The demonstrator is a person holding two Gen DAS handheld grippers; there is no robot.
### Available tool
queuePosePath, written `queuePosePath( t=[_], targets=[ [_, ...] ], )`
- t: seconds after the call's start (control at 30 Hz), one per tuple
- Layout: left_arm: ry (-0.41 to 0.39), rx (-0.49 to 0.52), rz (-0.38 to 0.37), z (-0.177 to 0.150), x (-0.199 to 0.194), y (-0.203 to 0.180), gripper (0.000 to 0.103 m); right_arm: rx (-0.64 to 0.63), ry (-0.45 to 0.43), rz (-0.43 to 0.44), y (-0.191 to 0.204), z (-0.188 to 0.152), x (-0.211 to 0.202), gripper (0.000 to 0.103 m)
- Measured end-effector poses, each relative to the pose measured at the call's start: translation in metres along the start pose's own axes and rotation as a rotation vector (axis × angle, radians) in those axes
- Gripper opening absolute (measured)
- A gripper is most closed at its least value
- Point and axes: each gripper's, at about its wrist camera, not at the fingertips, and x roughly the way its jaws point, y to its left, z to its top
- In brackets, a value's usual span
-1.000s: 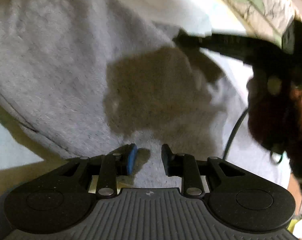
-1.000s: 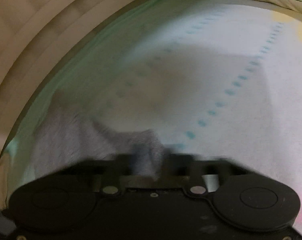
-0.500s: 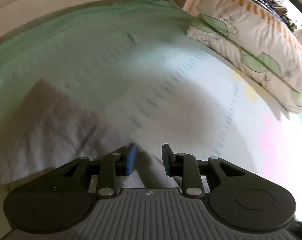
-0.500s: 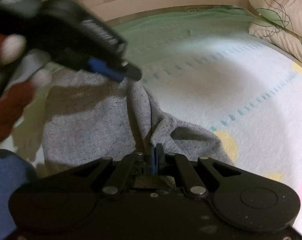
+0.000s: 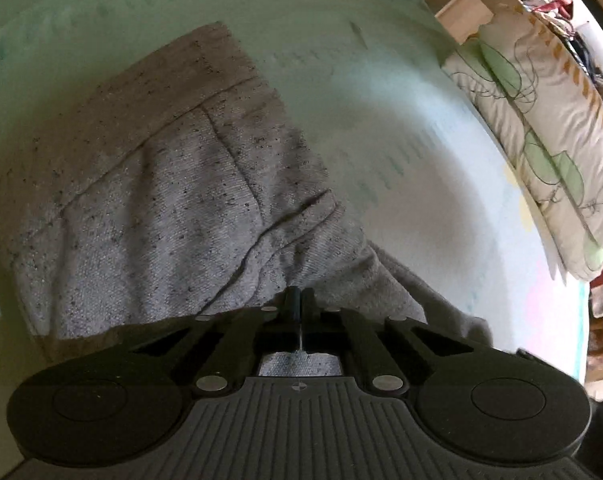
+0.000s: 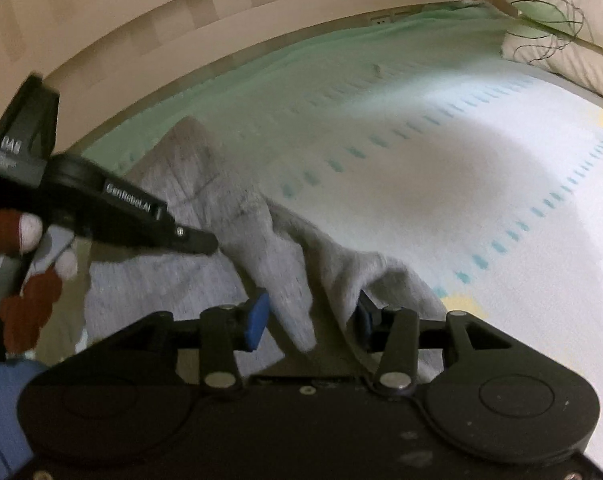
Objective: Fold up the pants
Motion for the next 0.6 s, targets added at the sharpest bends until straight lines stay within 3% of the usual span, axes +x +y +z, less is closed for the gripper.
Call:
queuePosePath(
  t=[0.2, 0.27, 0.3, 0.33, 0.4, 0.47, 0.53, 0.6],
  targets=[
    [-0.001, 0.011, -0.002, 0.005, 0.003, -0.007, 0.003, 0.12, -0.029, 0.029, -0.019, 0.022, 0.009, 0.048],
    [-0.001, 0.012, -0.007, 0.0, -0.004, 0.001, 0.003, 0.208, -0.044, 0.042, -0.032, 0.026, 0.008, 0.035],
    [0.001, 0.014, -0.007, 0.0, -0.005, 0.001, 0.003, 0.246, -0.043, 0.045, -0.038, 0.026, 0.008, 0.016],
    [0.004, 0.02, -0.004, -0.001, -0.006, 0.002, 0.003, 0.279, -0.037, 0.04, -0.044, 0.026, 0.008, 0.005],
    [0.011, 0.043, 0.005, -0.001, -0.009, 0.001, 0.003, 0.3, -0.044, 0.02, -0.05, 0.028, 0.005, 0.003],
    [0.017, 0.078, 0.02, -0.002, -0.013, 0.0, 0.003, 0.298, -0.047, -0.096, -0.057, 0.037, 0.009, 0.002],
    [0.027, 0.099, 0.034, -0.004, -0.018, 0.002, 0.003, 0.398, -0.015, -0.096, -0.075, 0.04, 0.023, 0.002],
    [0.033, 0.114, 0.04, -0.007, -0.024, 0.007, 0.003, 0.388, -0.006, -0.119, -0.073, 0.039, 0.036, 0.002]
  ],
)
